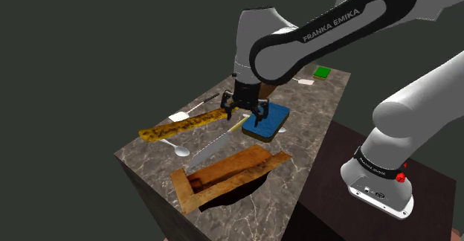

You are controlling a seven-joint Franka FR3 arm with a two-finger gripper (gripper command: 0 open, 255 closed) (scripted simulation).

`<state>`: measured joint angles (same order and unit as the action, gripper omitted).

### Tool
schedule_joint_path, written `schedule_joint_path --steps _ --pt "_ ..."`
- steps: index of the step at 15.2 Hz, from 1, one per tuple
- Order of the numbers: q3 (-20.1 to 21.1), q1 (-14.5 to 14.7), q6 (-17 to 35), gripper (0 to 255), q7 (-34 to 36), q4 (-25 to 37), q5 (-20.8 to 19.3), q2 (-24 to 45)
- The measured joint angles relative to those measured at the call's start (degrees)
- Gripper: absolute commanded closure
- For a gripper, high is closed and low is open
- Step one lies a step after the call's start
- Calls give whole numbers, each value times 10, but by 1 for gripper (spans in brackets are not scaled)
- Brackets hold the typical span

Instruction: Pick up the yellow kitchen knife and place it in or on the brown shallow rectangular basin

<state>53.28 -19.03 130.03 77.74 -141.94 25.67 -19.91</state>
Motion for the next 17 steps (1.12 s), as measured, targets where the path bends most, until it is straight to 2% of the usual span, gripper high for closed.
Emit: schedule_joint_path --steps 2,3,5,6,8,13,17 --pt "58 -49 41 0 85 21 -41 64" --pt "90 -79 64 0 136 31 -78 106" --pt "130 -113 99 0 264 48 -182 196" --pt "129 -112 114 0 339 57 -252 247" --pt "99 -85 134 0 408 64 -323 296" --pt "39 -29 162 0 473 70 -406 353" --pt "23 -15 172 0 486 69 -425 366"
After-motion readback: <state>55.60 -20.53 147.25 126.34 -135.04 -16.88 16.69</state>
